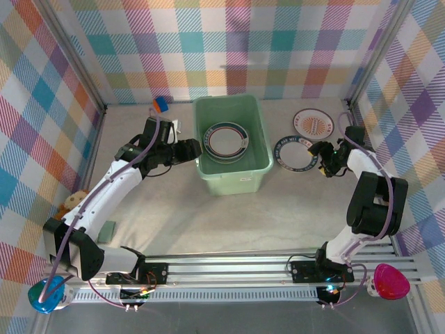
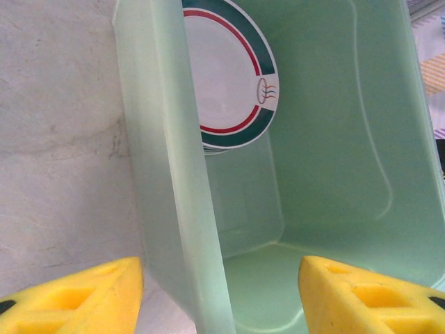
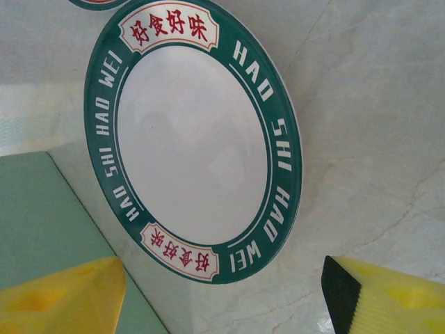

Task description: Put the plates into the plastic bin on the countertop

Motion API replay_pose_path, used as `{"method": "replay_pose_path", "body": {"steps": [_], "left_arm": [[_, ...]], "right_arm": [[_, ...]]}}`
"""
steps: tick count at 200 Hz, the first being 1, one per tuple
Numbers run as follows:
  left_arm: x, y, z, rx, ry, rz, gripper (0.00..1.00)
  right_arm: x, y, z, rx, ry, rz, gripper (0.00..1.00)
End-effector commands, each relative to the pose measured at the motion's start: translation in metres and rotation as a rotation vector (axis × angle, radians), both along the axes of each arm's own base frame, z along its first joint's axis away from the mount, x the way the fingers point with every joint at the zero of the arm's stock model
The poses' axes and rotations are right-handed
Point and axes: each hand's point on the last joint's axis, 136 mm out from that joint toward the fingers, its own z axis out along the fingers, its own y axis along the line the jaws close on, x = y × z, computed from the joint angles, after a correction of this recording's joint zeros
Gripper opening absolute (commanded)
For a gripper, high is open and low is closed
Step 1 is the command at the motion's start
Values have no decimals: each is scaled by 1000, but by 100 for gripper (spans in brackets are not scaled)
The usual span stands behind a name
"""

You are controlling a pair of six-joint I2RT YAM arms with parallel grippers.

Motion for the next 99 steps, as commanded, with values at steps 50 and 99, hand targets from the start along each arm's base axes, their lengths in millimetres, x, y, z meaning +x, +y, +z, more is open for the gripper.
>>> {"method": "replay_pose_path", "body": {"steps": [50, 99], "left_arm": [[6, -2, 13, 9, -44, 0, 61], [8, -3, 10, 14, -34, 1, 61]], "right_arm": [[20, 0, 2, 20, -49, 39, 72], [17, 0, -12, 17, -10, 36, 70]]}}
